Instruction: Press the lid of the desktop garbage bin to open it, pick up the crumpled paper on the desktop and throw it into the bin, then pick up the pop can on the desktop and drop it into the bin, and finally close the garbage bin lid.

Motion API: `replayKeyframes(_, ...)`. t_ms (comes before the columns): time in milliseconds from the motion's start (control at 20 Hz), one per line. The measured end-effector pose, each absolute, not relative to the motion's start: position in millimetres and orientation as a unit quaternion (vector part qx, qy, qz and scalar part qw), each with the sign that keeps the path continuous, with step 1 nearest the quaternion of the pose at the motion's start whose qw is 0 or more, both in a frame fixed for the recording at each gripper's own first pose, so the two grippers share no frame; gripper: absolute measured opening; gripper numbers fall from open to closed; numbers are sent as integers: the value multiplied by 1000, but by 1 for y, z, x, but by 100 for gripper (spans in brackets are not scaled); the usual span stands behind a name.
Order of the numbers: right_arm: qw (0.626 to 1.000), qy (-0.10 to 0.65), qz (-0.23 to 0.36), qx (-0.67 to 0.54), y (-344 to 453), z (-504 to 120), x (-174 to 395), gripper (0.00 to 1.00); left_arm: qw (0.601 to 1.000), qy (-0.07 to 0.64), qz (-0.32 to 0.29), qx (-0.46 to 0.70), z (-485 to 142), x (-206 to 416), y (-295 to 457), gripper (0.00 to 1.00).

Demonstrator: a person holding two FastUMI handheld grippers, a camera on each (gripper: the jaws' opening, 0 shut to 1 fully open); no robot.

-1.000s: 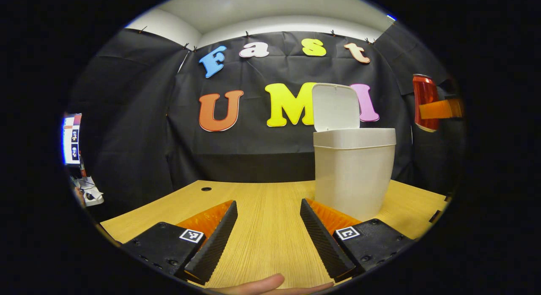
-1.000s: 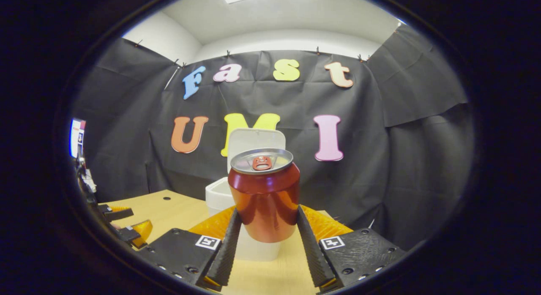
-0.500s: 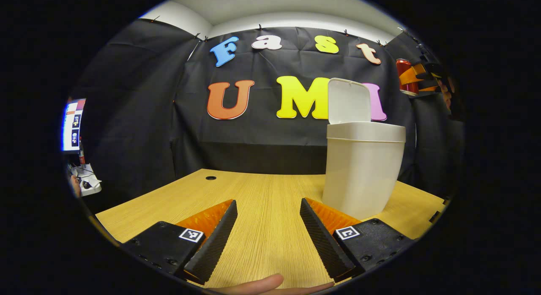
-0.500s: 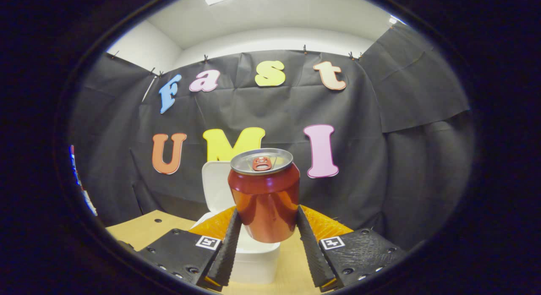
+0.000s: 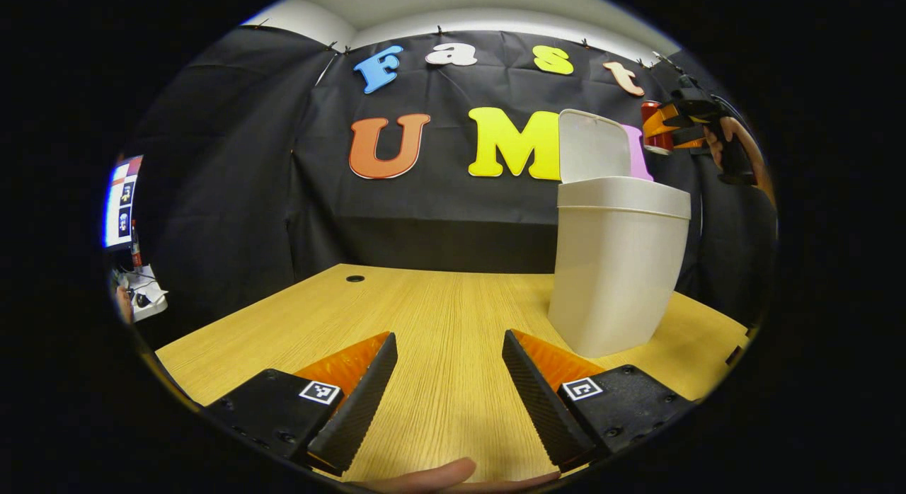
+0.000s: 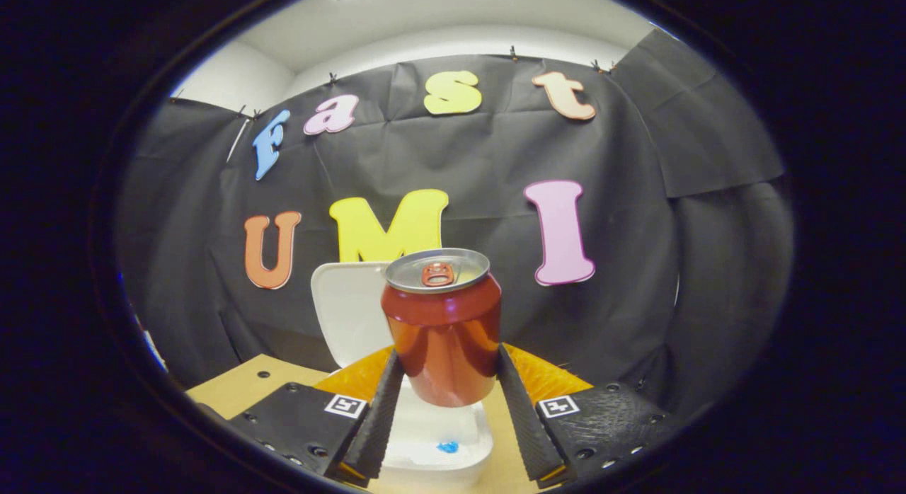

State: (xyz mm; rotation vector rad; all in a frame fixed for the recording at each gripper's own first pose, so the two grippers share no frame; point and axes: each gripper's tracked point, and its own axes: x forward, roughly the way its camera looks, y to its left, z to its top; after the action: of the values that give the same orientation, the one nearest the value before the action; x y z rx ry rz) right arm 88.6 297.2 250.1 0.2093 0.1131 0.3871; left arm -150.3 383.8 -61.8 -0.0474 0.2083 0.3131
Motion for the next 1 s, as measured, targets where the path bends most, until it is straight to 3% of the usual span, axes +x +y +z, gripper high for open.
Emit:
replayKeyframes(600,966,51,245,71,351,247,75,79,975,137,172,-34,-84,-151,403,98)
replayKeyframes(1000,970,-10,221,101,329,289,82,90,975,143,169,-35,-88,-149,404,98)
